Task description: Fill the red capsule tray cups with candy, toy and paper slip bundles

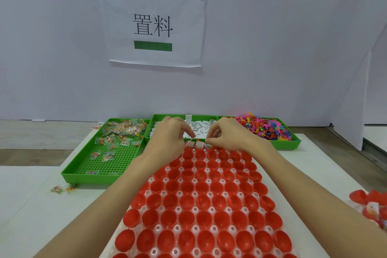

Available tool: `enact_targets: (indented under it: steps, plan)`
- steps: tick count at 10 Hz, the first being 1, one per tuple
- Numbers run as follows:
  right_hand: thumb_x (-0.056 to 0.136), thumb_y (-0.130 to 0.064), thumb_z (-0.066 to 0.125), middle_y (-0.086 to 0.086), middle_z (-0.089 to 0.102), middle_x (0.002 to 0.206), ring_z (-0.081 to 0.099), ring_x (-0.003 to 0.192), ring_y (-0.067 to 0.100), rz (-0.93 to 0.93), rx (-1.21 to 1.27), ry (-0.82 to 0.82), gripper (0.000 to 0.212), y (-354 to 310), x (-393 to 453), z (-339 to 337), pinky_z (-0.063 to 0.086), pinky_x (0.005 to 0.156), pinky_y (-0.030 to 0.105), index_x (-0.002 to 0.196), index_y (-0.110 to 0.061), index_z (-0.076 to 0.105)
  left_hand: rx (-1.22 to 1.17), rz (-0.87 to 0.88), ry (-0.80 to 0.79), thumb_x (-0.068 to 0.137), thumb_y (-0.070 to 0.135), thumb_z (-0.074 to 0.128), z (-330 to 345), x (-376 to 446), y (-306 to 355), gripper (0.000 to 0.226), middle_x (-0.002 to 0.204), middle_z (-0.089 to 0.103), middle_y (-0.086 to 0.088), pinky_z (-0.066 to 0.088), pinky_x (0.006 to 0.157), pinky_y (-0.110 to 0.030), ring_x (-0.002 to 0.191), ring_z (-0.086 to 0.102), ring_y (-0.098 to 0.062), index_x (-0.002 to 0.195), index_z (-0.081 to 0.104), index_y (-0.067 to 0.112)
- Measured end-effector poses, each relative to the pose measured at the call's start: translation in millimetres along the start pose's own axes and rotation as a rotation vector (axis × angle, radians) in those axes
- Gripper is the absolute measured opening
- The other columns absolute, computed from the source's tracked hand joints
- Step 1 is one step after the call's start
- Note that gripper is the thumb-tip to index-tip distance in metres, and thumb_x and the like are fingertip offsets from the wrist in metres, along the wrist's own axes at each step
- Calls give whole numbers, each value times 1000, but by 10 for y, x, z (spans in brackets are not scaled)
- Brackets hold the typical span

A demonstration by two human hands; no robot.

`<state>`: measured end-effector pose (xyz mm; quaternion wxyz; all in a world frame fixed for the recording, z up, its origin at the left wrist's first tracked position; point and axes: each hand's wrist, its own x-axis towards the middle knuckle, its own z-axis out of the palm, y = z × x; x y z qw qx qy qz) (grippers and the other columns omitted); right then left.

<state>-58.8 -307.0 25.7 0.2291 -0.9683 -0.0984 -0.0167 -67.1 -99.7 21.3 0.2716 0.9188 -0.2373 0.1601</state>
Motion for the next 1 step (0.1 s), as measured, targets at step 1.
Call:
enact_targets:
  steps: [1]
  plan:
    - [94,-34,70,-5,74,92,66,82,0,21,52,88,16,-12,-89,-29,48,68,12,98,-19,77,-147,-59,89,96,-6,52,-110,-137,-27,41,113,73,3,47,89,-27,105,61,-12,94,81,23]
